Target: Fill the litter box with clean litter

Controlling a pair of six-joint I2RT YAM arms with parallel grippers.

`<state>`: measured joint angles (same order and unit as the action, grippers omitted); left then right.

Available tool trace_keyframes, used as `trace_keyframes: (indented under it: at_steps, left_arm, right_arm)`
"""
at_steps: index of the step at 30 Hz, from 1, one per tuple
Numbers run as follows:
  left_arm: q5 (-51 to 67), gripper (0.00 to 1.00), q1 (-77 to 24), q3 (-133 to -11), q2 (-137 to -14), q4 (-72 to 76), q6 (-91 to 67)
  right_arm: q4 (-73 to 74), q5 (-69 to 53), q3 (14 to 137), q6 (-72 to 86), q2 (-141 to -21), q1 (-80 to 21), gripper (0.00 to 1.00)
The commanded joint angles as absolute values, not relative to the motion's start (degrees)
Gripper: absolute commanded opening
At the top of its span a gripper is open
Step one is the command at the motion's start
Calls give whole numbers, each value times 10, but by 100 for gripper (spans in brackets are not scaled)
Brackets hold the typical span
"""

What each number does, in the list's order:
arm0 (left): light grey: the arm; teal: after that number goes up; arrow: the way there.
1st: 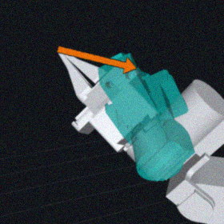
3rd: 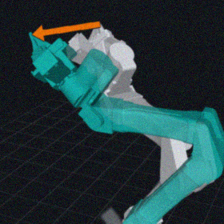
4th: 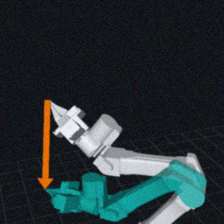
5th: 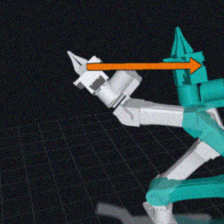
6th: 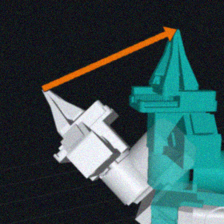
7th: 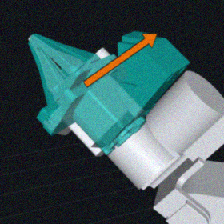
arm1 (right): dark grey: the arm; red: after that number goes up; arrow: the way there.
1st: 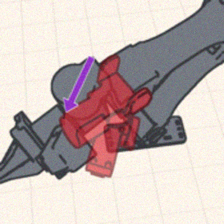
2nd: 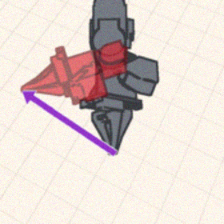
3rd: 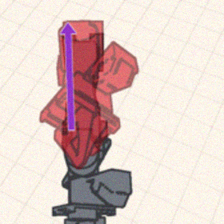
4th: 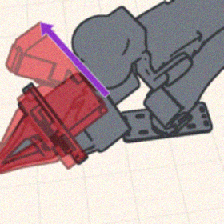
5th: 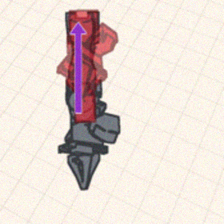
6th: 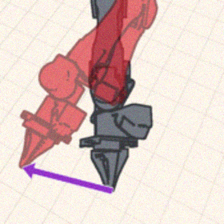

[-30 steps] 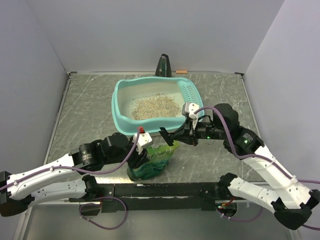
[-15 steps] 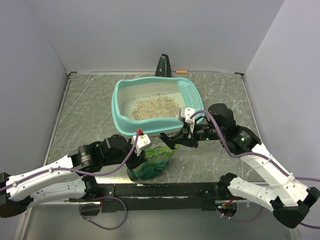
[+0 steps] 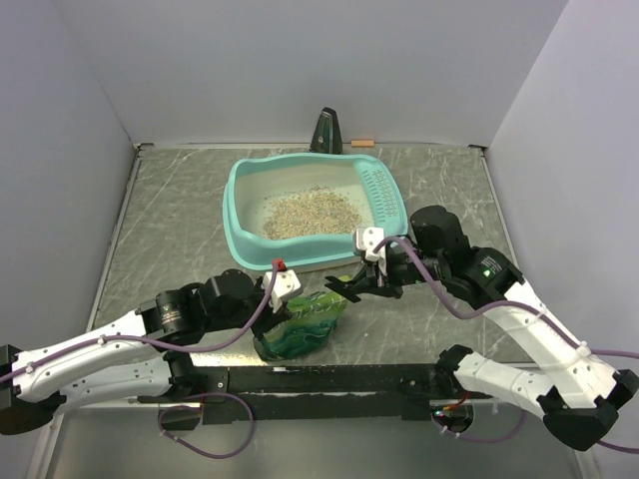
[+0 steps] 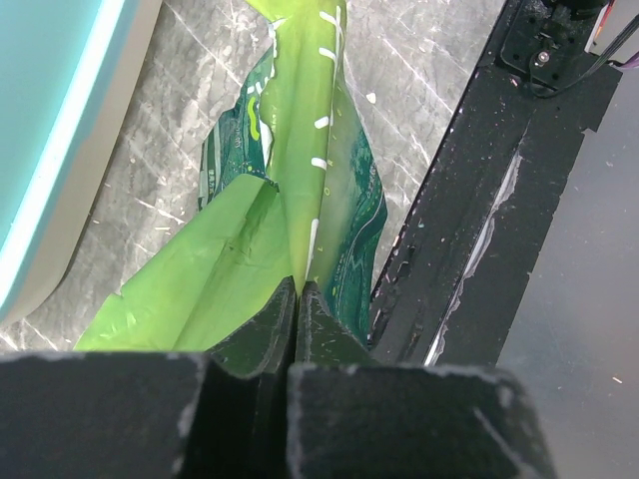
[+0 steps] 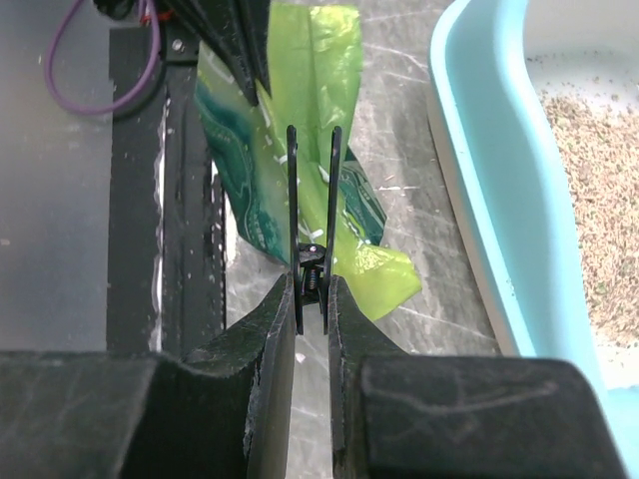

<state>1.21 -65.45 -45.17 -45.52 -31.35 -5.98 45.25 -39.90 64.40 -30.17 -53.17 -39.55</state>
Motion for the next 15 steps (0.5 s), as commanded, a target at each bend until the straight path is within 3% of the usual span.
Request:
trace_keyframes:
  at_steps: [1,15]
  left_arm:
    - [19,1,-656,-450,-446,-307,-56]
    - [9,1,-657,-445,-421,-301,-69]
  right_arm:
    - [499,-420,691,-390,-557,-414,0]
    - [552,-404,764,-500,-660,-475,0]
